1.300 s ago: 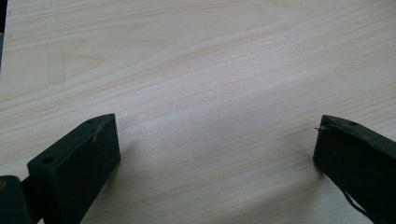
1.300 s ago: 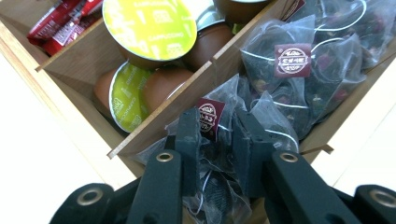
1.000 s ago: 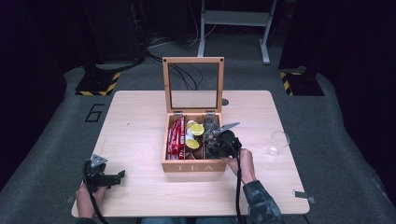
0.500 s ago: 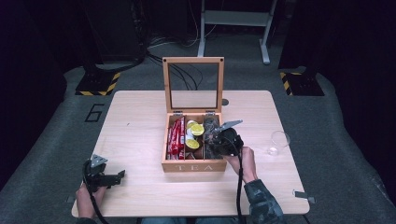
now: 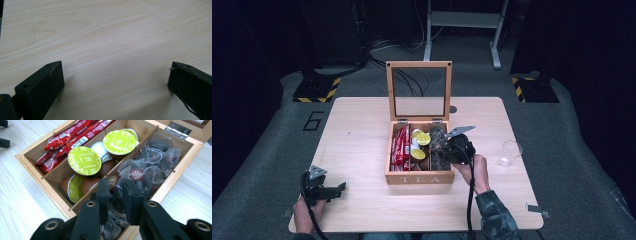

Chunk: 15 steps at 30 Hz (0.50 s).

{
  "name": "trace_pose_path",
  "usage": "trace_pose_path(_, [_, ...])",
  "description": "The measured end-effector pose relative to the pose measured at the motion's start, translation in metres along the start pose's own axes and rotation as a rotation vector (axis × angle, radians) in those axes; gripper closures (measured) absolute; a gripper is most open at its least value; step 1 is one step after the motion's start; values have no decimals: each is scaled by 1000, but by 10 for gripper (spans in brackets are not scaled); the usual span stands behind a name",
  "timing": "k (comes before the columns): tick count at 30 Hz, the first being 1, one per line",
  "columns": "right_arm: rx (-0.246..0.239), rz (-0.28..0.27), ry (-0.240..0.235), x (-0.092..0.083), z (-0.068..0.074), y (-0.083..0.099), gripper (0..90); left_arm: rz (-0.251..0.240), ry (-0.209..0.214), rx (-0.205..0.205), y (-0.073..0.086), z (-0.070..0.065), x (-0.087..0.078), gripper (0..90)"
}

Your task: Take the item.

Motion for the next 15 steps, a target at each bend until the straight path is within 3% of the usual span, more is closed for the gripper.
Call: trace_pose_path(15, [0,-23,24,-21,-7,-8,770,0,0,0,0,0,0,3])
Point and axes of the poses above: each handheld gripper's, and its own axes: x roughly forward along the jaws, y roughly out of its underside, z roughly to its left, the point moved 5 cm from there along x, roughly forward along the jaws, and after that the axes turned 6 degrees about x, right-handed, at the moved point
